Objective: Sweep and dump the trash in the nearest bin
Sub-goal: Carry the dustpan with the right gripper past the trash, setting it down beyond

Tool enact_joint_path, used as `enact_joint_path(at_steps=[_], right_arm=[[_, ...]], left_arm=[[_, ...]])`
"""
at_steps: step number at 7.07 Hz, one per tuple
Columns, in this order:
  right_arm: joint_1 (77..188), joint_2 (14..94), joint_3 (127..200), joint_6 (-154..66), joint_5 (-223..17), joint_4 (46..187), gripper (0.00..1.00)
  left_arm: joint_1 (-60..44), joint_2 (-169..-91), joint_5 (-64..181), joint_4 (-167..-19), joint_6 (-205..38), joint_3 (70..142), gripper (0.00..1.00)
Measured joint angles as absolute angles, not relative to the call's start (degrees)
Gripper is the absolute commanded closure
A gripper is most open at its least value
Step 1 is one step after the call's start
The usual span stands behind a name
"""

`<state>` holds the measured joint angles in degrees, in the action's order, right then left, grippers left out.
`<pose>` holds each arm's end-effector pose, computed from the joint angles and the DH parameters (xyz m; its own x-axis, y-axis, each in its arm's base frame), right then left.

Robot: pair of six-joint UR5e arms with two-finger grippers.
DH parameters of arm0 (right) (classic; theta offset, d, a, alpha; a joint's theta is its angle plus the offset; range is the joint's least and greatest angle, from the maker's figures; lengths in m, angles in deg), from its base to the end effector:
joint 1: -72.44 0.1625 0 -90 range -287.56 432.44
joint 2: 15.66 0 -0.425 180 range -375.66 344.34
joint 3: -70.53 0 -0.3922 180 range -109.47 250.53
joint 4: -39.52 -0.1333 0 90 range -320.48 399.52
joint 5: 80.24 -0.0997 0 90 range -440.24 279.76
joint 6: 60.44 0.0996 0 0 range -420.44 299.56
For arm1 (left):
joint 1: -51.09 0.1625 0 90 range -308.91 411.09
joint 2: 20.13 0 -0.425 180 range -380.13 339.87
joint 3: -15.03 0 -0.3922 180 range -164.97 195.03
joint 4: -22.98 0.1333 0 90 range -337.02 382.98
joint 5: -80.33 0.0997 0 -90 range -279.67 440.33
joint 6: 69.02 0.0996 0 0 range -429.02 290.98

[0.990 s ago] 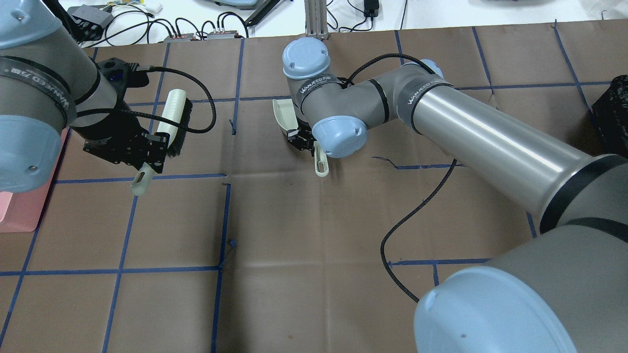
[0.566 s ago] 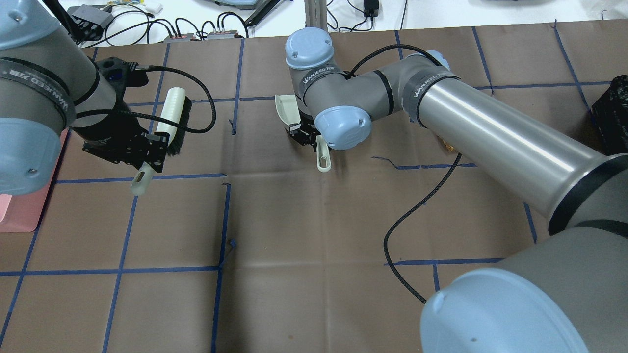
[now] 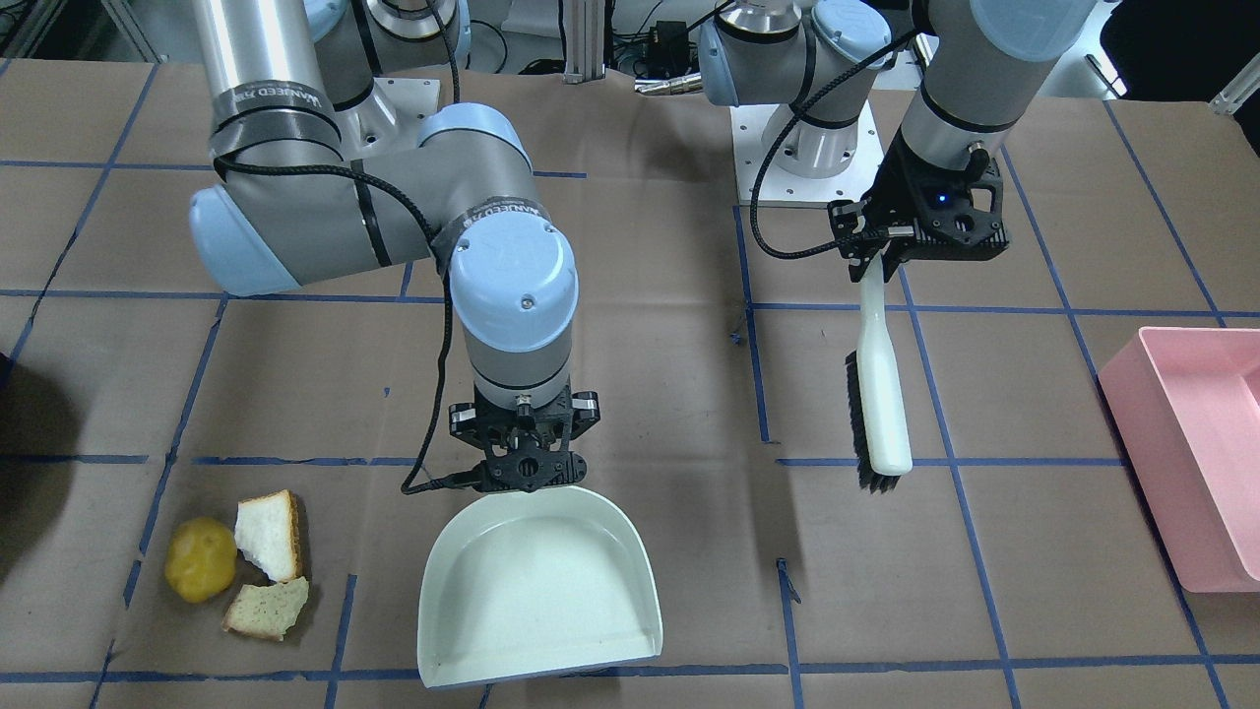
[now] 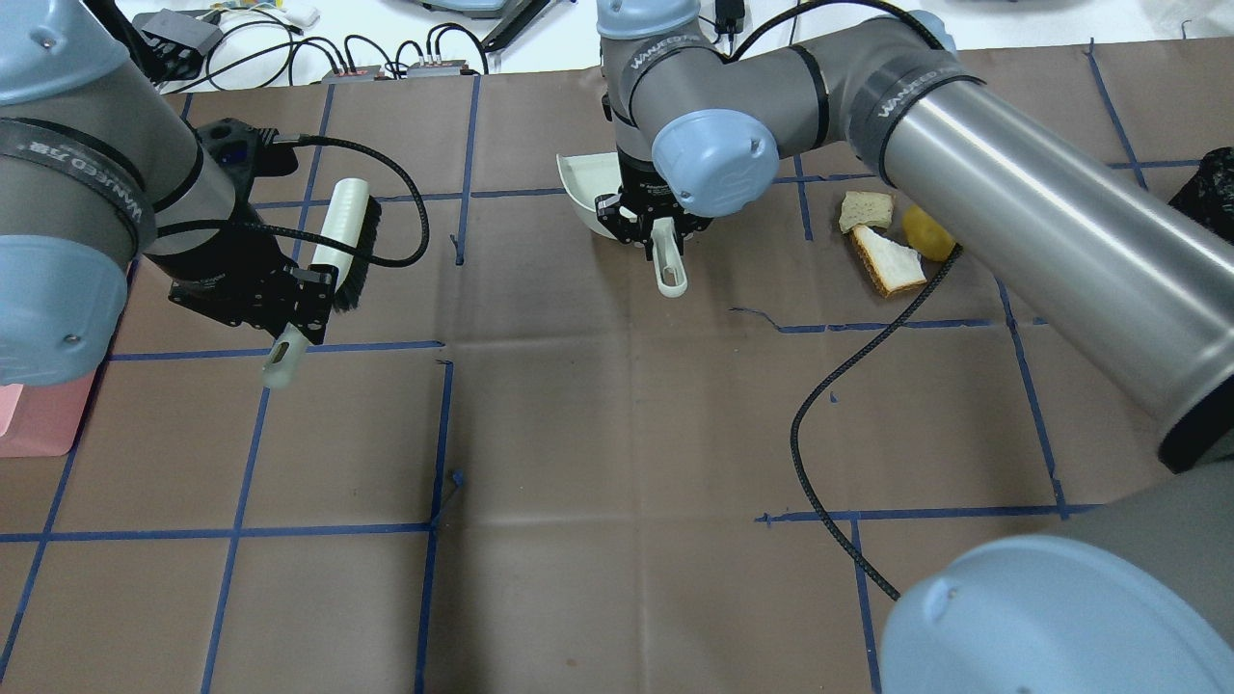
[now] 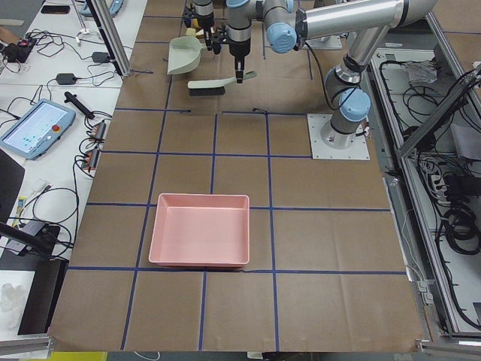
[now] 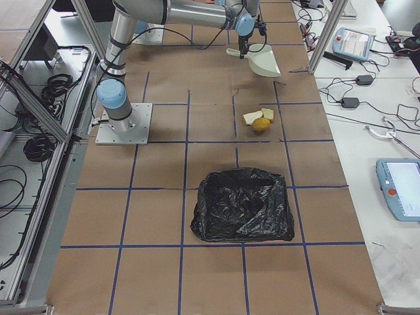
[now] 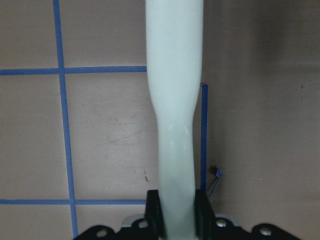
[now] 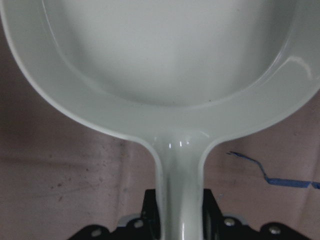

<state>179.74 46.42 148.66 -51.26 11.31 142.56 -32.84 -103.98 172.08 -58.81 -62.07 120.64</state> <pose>0.3240 -0.6011 0.3249 -0.9891 -0.1427 0.0350 -0.1410 0.9889 0.0475 -0.0831 -0.4502 0.4189 -0.9995 0.0160 -0.0277 0.0153 0.9996 0.0253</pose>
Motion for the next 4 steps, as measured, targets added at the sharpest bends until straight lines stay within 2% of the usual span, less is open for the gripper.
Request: enact_joint_path(at_steps=[4], right_arm=[[171.38, 53.7, 151.9, -74.23, 12.78, 136.34, 1.0]], left_arm=[[-32.89, -104.18, 172.18, -60.32, -62.46, 120.73, 1.0]])
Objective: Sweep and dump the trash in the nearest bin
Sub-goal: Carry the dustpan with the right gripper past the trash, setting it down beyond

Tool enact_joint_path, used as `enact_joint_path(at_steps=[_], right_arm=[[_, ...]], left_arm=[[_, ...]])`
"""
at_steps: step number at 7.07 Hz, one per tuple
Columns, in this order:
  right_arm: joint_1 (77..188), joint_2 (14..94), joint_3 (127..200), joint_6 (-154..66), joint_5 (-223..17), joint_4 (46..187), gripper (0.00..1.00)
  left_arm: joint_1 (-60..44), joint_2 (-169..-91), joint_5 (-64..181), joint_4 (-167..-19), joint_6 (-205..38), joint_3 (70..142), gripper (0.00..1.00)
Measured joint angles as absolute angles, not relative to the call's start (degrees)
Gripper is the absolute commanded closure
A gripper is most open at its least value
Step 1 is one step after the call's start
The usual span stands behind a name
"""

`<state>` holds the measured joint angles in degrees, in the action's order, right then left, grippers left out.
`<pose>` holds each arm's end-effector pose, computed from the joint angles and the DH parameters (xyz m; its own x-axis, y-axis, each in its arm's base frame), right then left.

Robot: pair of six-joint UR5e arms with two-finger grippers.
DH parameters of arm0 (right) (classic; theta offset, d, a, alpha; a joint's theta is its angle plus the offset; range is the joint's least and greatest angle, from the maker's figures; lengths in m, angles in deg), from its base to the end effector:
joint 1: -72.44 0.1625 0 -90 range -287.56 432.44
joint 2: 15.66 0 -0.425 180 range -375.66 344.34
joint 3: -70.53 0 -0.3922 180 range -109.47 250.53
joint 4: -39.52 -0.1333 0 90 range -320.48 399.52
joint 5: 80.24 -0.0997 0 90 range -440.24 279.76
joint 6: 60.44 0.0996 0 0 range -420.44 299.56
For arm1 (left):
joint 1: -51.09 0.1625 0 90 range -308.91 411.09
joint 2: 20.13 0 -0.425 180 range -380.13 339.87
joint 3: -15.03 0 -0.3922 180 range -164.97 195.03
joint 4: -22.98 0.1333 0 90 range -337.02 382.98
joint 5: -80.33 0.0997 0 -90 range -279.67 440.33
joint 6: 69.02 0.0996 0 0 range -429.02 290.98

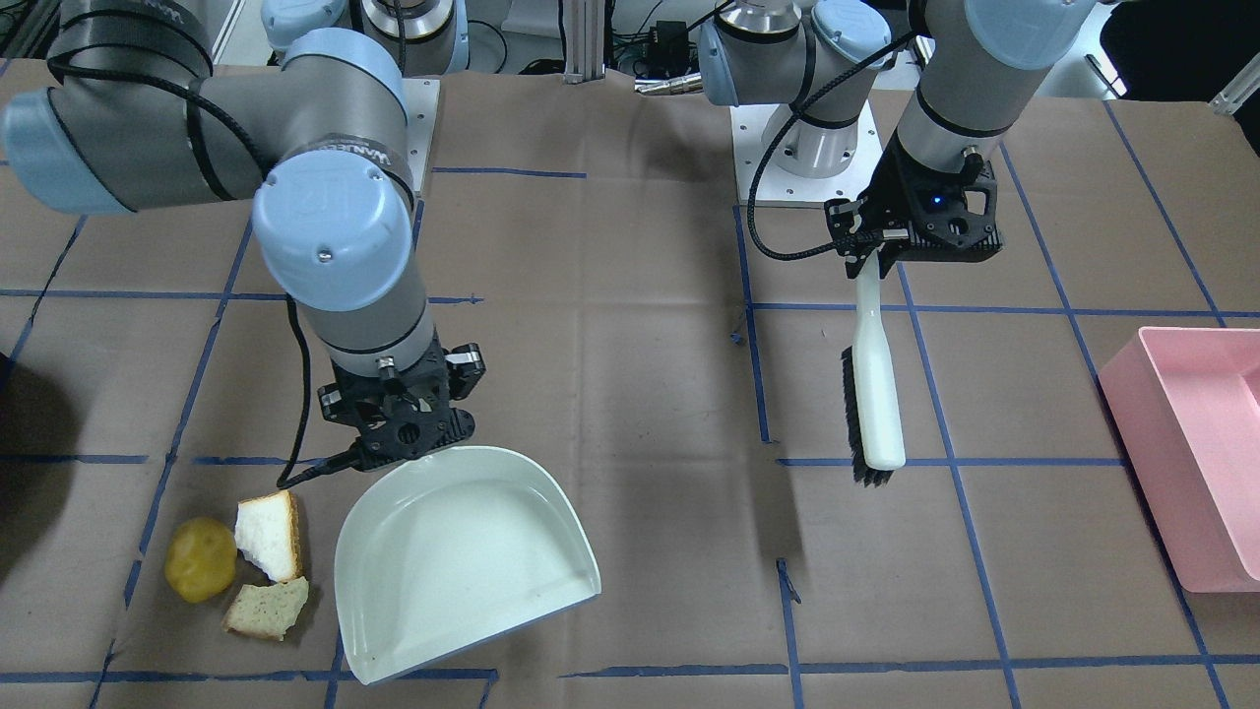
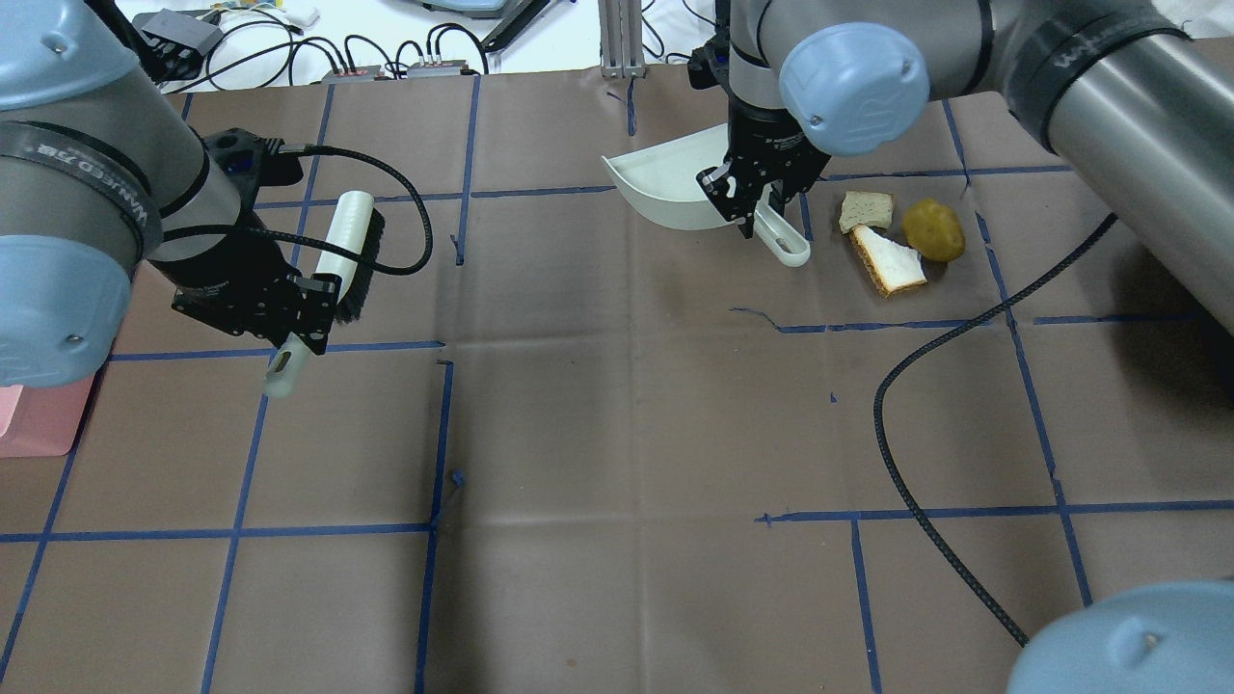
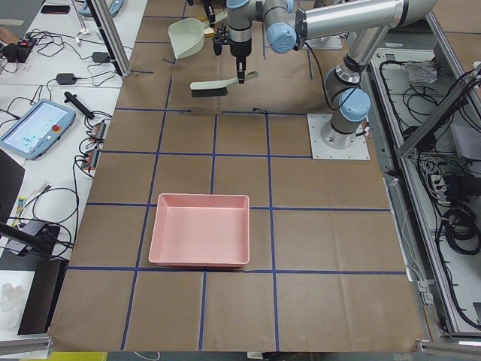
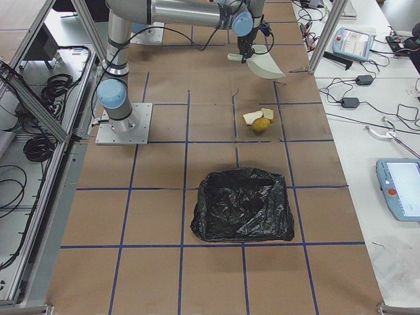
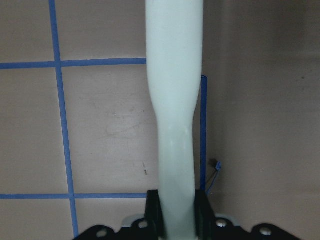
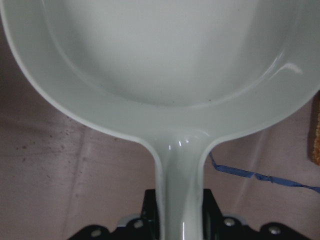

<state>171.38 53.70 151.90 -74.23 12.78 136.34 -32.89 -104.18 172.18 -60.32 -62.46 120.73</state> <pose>0.2234 -0.5962 0.3705 -0.9204 -0.3898 0.0294 -0.3853 0.9173 0.1004 -0.0836 -0.4480 0.4141 -0.9996 0.0110 -0.0259 0.0095 0.9984 0.0565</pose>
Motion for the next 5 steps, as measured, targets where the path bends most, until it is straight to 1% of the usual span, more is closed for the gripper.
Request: enact_joint_path(at_steps=[3, 5], right_arm=[[160.42, 60.7, 158.73, -101.65, 18.26, 136.4, 1.0], [150.6, 62.77, 160.37, -120.63, 20.48, 137.13, 1.0]], left_arm=[[-33.3, -104.21, 171.49, -60.76, -62.78, 120.62, 1.0], [-33.78, -104.22, 170.21, -60.76, -62.89, 120.62, 1.0]])
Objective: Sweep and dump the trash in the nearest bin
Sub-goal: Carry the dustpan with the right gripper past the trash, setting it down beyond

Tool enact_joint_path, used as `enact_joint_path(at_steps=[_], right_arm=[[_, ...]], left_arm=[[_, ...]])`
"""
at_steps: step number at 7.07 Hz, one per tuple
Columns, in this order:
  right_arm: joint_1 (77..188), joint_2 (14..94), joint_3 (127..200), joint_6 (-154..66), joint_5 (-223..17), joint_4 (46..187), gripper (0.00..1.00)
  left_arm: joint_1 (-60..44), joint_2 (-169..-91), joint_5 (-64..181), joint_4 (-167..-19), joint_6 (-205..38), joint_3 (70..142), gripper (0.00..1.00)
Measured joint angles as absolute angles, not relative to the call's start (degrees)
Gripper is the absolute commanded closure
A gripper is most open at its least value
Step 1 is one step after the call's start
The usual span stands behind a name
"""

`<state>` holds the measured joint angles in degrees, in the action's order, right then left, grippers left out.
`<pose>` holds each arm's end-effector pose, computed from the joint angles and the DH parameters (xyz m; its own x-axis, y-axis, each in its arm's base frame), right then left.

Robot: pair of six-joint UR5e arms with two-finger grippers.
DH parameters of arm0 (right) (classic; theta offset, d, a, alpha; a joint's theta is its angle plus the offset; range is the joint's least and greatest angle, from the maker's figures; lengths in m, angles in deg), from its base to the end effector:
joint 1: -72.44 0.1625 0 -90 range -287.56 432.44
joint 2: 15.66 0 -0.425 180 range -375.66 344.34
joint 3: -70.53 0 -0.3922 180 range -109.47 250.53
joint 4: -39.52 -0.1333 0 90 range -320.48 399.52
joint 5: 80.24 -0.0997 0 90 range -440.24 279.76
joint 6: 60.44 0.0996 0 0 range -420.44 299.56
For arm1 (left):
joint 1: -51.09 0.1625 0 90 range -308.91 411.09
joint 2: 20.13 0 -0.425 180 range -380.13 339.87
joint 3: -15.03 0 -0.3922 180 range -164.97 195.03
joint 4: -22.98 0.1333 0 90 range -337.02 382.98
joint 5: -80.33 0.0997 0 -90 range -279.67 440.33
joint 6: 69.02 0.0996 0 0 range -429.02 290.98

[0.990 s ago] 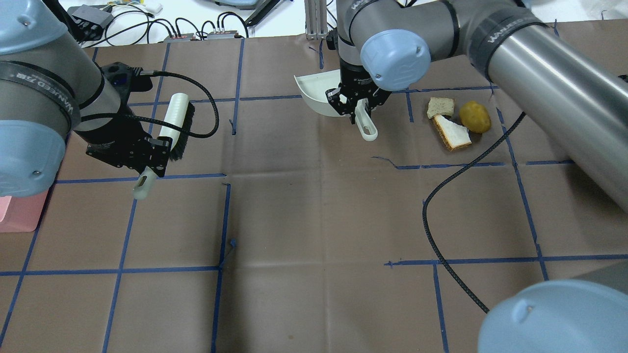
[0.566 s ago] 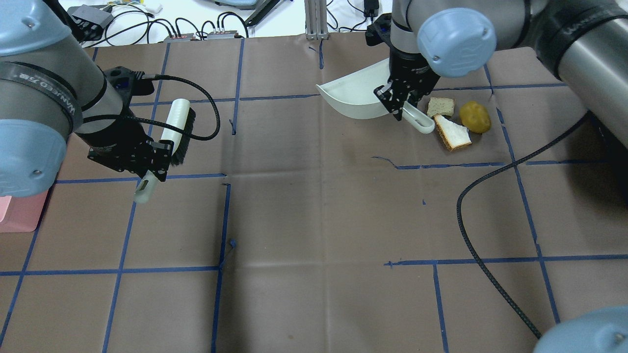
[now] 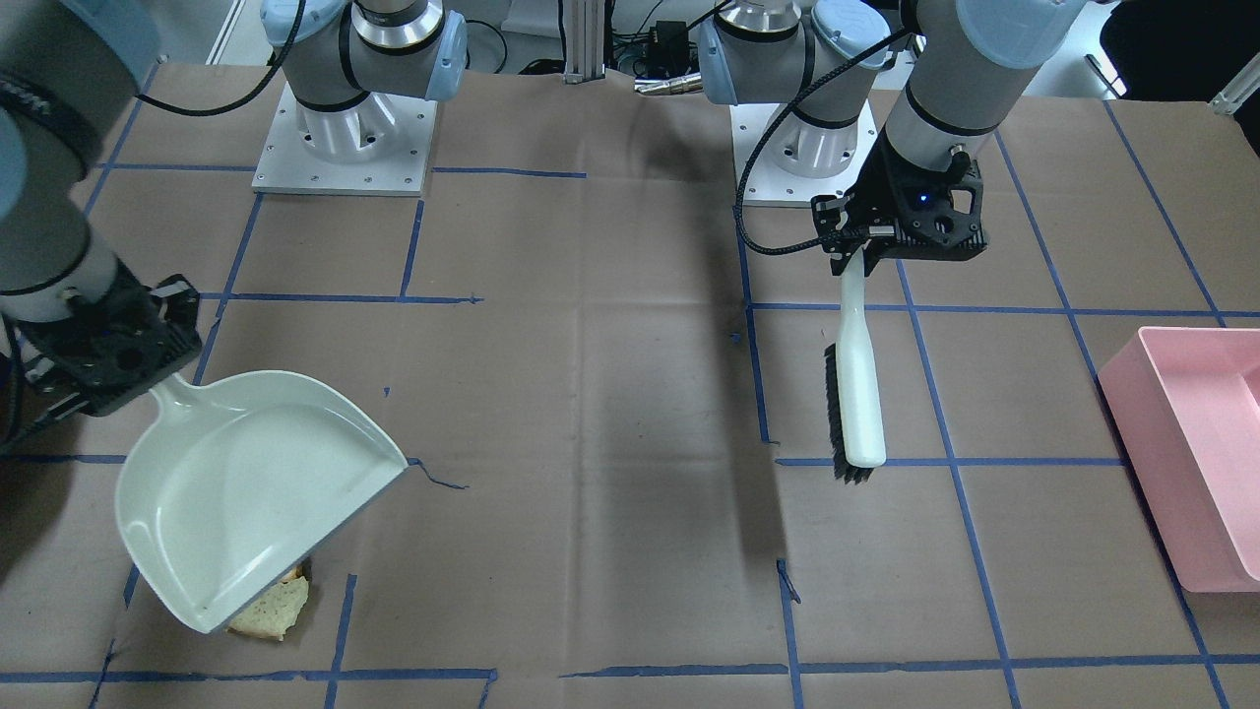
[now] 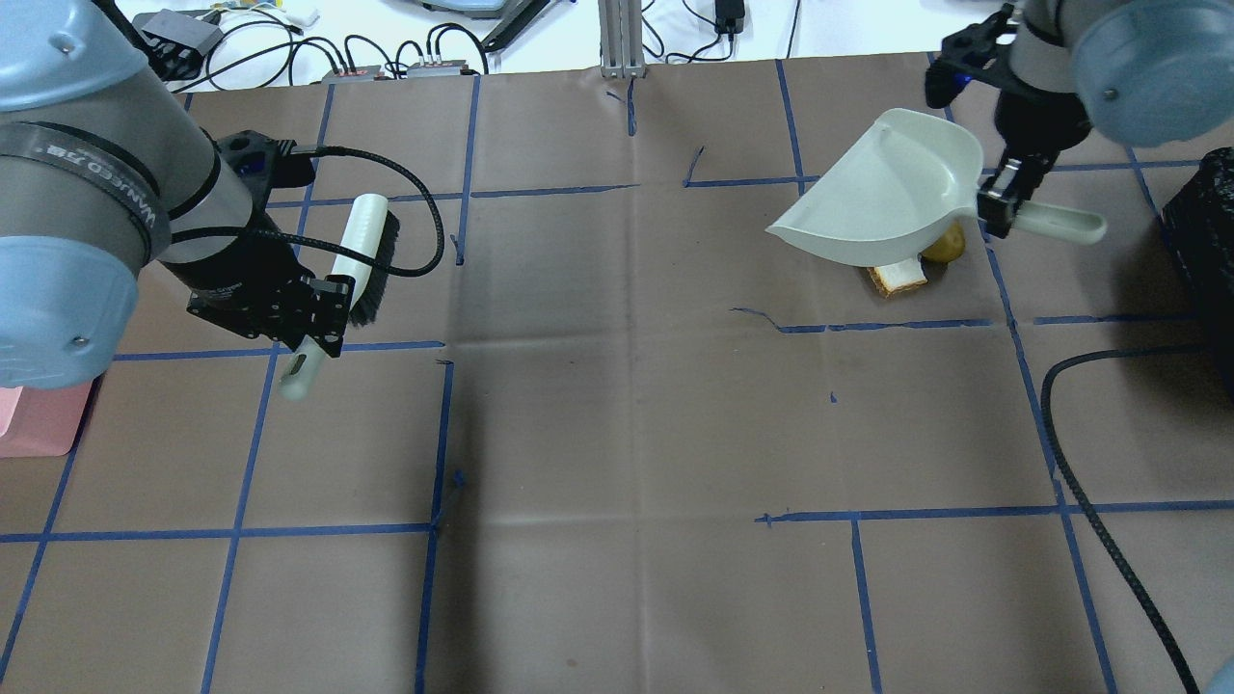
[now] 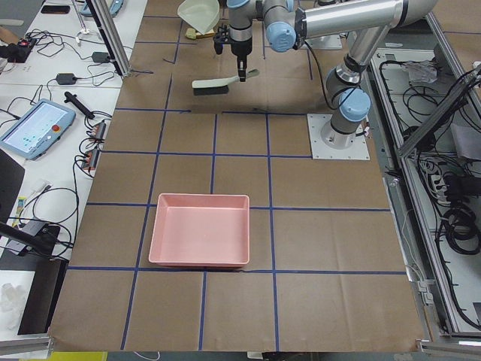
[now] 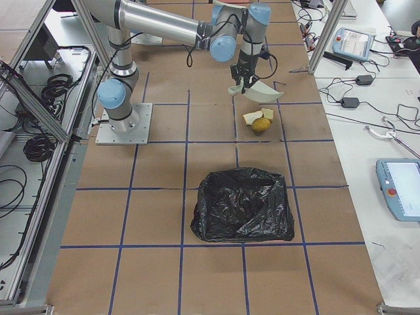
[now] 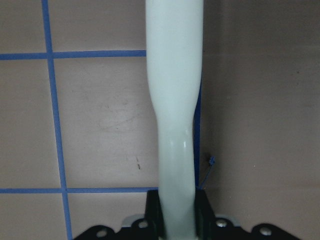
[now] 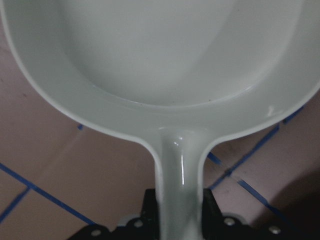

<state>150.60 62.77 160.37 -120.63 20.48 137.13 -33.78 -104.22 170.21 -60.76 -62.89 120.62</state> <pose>-0.0031 -0.5743 0.3970 -0.6570 -0.7531 0.0348 -0.7348 0.6499 0.1940 -0.0939 -0.4466 0.4139 -0.9998 0.0171 0.0084 0.0176 0.9981 0.0591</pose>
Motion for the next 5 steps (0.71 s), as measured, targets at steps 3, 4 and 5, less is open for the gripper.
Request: enact_joint_path(at_steps=[3, 4, 5], right_arm=[[137.96, 62.32, 160.22, -148.23, 21.01, 143.04, 1.0], [135.56, 61.11, 160.05, -156.8, 22.03, 147.81, 1.0], [134.09, 59.25, 159.71, -163.74, 23.37, 152.4, 1.0]], left_arm=[[-35.73, -104.38, 169.51, -60.16, -65.37, 120.31, 1.0], [-37.81, -105.37, 169.41, -59.05, -67.57, 120.05, 1.0], [-41.18, -107.11, 169.58, -56.11, -68.95, 119.89, 1.0]])
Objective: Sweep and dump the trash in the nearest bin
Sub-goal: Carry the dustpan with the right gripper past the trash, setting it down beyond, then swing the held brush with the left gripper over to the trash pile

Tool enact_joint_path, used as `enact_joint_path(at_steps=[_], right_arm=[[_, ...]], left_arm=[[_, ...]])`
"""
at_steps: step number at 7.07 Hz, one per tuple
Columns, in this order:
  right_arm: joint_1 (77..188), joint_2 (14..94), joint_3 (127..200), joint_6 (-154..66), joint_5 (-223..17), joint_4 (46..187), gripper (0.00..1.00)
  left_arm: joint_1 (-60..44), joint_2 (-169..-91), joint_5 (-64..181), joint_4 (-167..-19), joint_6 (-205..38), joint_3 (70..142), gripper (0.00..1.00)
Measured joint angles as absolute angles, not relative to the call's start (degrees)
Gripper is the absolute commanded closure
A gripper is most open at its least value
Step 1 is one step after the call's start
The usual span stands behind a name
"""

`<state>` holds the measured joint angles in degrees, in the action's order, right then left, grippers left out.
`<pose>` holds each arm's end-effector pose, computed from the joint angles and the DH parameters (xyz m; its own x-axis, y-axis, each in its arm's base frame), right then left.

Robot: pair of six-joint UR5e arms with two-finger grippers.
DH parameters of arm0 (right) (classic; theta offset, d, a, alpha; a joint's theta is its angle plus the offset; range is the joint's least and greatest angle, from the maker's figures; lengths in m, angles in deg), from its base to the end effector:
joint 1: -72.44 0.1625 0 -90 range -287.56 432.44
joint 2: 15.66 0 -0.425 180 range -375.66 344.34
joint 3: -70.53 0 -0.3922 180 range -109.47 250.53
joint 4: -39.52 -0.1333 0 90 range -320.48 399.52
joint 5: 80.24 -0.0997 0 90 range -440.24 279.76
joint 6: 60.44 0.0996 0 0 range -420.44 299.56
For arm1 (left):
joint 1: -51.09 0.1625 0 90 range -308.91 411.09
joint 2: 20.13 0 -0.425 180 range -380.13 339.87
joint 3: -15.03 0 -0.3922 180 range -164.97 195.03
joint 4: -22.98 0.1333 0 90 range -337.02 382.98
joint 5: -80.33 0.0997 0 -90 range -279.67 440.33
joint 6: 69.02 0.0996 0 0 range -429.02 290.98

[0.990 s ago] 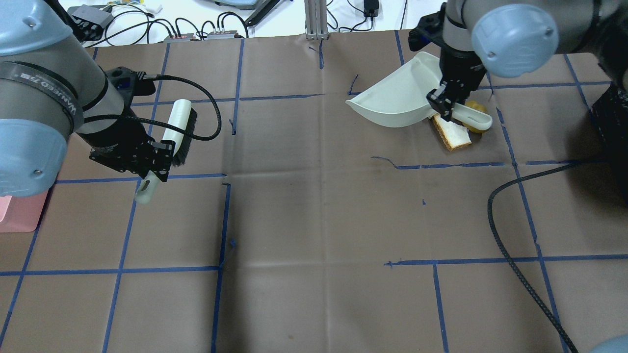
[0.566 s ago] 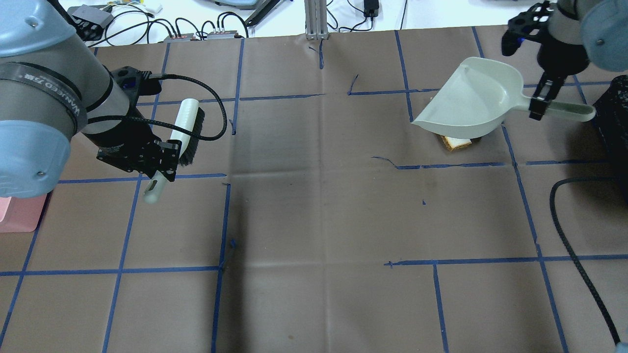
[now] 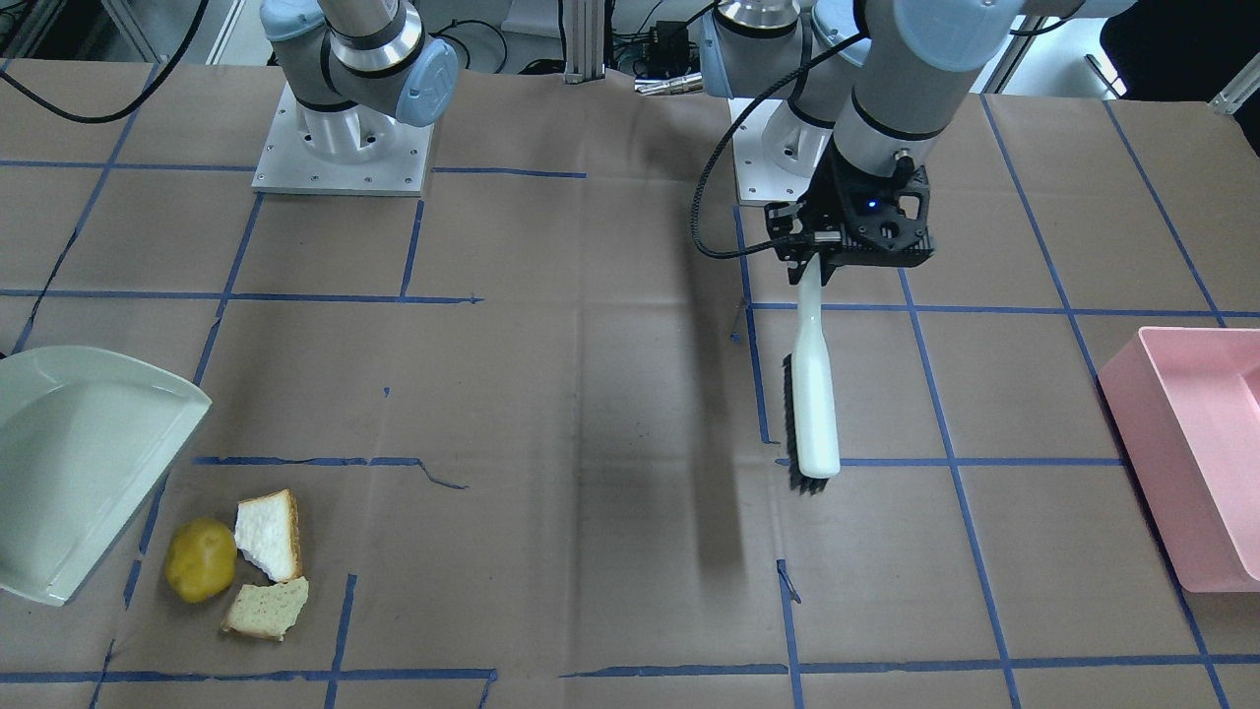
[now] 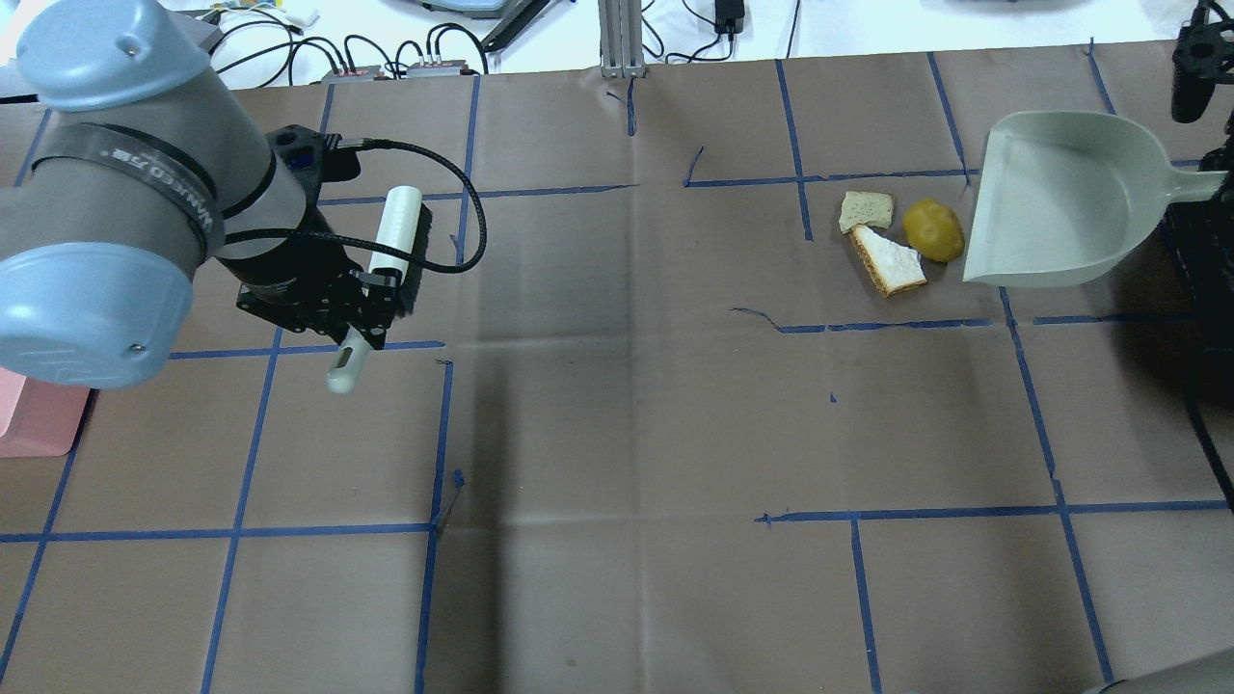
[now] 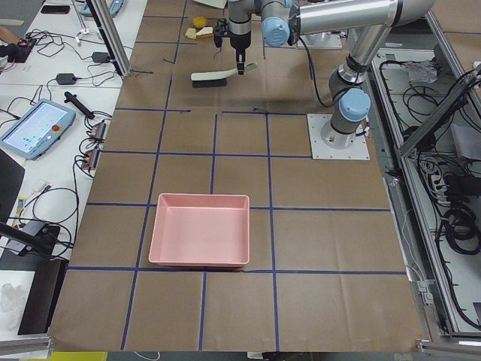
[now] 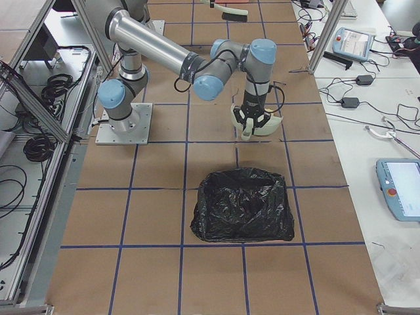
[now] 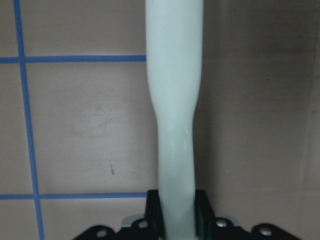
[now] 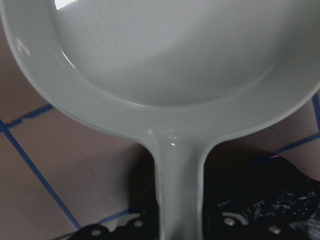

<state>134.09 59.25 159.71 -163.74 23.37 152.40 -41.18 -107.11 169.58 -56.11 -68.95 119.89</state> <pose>-0.1900 -0.5836 0.3954 -0.2640 -0.9601 0.0922 -0.9241 0.2791 0.2609 -0.1527 -0.4538 0.4052 -0.9991 0.0406 0.0131 0.0408 0.9990 0.0162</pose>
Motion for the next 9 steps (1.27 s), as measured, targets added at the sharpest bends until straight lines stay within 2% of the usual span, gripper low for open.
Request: enact_joint_path(at_steps=[2, 4, 7, 9], right_arm=[[131.87, 54.66, 158.38, -175.29, 24.16, 160.18, 1.0], [131.24, 50.66, 155.78, -180.41, 23.93, 161.83, 1.0], [131.17, 44.52, 151.37, -182.76, 21.4, 162.02, 1.0], [131.45, 42.83, 150.28, -183.02, 19.78, 162.02, 1.0]], left_arm=[[-50.75, -113.12, 170.34, -45.4, -72.2, 119.76, 1.0], [-56.62, -120.56, 170.16, -39.1, -75.24, 116.99, 1.0], [-64.9, -132.76, 171.52, -37.97, -81.02, 104.55, 1.0], [-70.44, -142.01, 174.88, -41.8, -84.78, 92.93, 1.0]])
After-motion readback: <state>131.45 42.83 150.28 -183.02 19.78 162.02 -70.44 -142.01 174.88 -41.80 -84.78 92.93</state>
